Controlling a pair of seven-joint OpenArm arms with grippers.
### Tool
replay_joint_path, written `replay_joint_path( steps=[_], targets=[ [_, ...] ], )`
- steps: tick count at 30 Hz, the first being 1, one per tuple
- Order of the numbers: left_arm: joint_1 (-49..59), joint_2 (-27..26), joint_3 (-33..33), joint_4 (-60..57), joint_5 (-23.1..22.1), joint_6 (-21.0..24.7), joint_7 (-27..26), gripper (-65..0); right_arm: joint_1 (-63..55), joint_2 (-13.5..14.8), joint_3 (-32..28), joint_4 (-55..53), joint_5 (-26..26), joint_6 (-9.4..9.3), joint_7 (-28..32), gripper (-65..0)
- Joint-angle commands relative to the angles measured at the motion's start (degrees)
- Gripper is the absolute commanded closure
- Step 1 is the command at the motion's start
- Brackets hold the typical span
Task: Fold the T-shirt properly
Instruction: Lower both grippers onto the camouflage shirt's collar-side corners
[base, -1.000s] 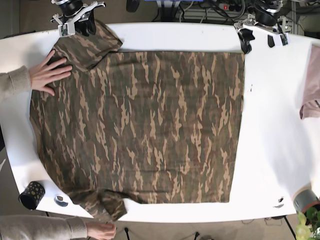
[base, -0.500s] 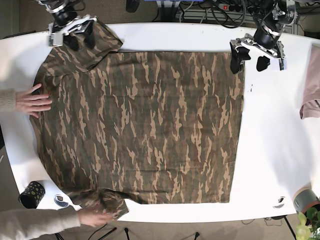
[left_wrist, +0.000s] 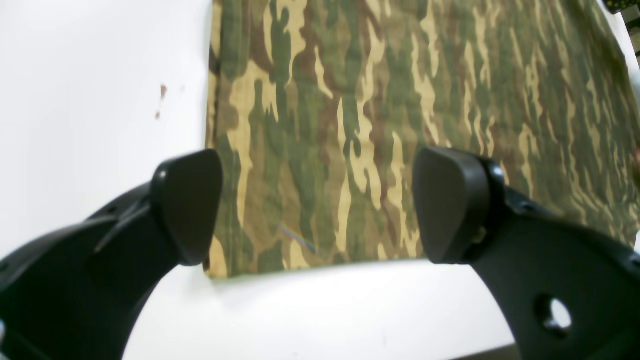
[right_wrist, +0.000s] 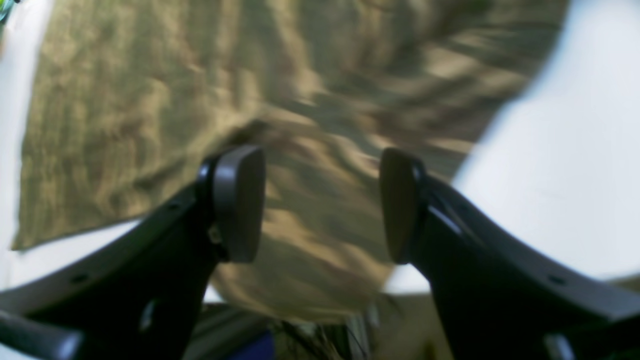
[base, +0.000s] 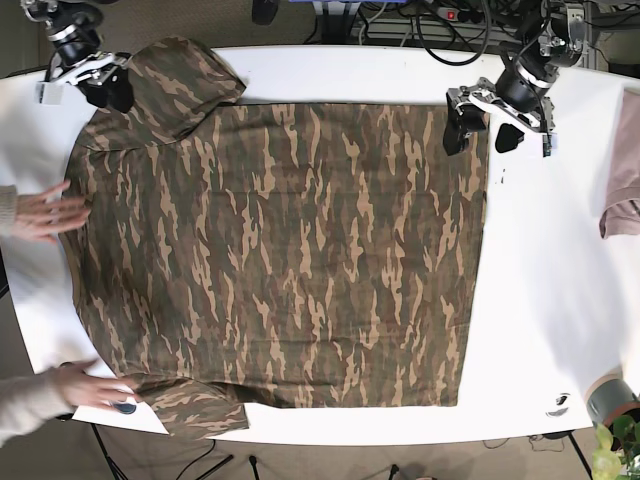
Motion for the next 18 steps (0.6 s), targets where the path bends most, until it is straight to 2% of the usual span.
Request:
replay_joint_path(
  steps=[1, 6, 8, 18],
  targets=[
    [0.1, -0.4, 0.4, 0.6, -0.6, -0.4, -0.9, -55.7, 2.3, 0.8, 5.4, -1.9, 1.5, 2.14, -4.4, -35.4],
    [-0.9, -0.4, 1.9, 0.5, -0.6, -0.4, -0.9, -55.7, 7.6, 1.1, 11.6, -9.2, 1.4, 4.43, -13.0, -35.4],
    [-1.0, -0.4, 2.2, 0.5, -0.5, -0.4, -0.9, -55.7, 9.0, 2.3, 13.0, -12.2, 1.4, 4.96, -15.2, -35.4],
    [-1.2, -0.4, 2.4, 0.4, -0.2, -0.4, -0.8, -55.7, 10.2, 3.2, 11.4, -19.1, 1.5, 5.31, -15.8, -35.4]
  ],
)
